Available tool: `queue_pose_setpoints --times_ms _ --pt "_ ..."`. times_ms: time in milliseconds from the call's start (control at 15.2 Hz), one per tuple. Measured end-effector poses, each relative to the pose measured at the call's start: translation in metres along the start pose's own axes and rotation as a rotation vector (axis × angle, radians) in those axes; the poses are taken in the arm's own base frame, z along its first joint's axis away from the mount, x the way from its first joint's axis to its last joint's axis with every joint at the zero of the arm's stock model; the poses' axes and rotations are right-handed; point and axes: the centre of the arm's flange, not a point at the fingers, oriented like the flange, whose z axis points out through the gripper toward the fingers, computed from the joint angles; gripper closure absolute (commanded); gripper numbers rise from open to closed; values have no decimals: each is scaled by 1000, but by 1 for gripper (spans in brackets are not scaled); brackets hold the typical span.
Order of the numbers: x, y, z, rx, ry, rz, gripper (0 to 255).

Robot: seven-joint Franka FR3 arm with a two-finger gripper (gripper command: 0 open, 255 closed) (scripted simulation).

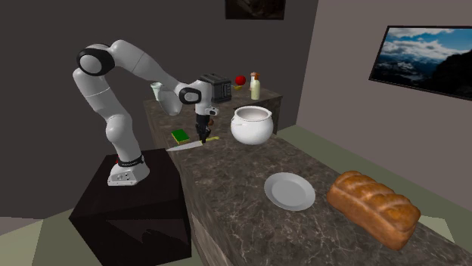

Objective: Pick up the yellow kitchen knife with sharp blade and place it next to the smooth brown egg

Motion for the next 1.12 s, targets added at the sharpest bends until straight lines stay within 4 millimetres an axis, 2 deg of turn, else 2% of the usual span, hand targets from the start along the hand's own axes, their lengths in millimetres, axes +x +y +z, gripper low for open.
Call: queue_pose_setpoints --times_ms 66,462,792,1122 --pt "0 0 0 0 0 0 0" --pt "0 0 0 0 0 0 0" --pt "0 1 -44 0 1 0 0" --pt "0 0 -50 0 0 0 0"
